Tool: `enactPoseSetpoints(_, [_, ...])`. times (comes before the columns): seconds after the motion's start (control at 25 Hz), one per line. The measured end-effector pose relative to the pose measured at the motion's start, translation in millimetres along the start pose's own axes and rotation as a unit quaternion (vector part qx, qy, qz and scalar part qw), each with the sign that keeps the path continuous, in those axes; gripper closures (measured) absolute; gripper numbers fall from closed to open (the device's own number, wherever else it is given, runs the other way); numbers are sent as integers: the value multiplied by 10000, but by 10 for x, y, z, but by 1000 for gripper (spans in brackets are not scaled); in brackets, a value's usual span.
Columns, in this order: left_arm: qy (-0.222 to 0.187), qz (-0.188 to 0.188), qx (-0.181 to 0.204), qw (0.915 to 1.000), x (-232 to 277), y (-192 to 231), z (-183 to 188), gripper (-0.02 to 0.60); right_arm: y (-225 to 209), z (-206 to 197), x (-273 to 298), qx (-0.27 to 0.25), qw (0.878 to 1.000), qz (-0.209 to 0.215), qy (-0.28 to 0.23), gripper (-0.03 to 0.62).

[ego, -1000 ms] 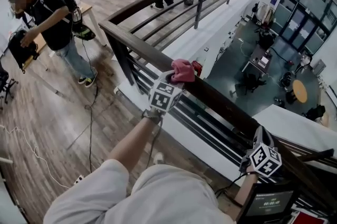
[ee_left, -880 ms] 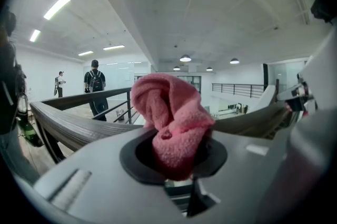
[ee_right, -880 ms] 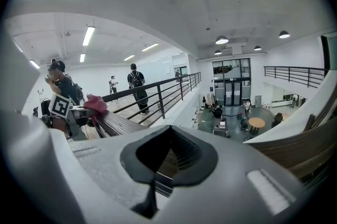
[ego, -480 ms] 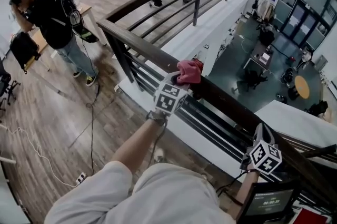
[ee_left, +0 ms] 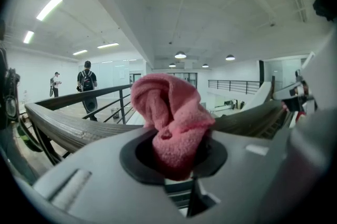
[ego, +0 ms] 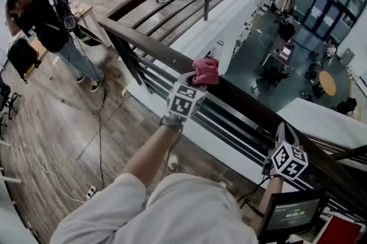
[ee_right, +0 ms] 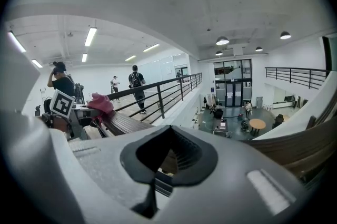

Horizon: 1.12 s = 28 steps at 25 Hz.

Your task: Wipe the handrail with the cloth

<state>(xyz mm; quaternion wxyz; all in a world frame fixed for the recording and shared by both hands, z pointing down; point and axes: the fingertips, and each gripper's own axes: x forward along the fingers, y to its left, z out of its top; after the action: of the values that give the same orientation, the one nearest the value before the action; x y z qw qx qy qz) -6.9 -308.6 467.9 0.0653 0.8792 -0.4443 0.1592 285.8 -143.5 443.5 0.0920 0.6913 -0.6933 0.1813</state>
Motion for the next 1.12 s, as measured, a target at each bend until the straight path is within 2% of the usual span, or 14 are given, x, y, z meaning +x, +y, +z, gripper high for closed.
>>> enactPoseSetpoints(0.48, [-128, -519, 181, 9984, -115, -526, 11, 495, 267, -10, 56, -64, 9997, 217, 93, 592])
enactPoseSetpoints(0.84, [-227, -734, 497, 9958, -203, -548, -152, 495, 667, 62, 274, -174, 9995, 239, 145, 592])
enactPoseSetpoints(1.0, [-113, -728, 325, 9968, -237, -359, -327, 494, 871, 60, 364, -271, 9991, 225, 234, 592])
enactPoseSetpoints(1.12, [-9, -872, 85, 9962, -220, -221, -469, 494, 997, -19, 411, -281, 9991, 134, 303, 592])
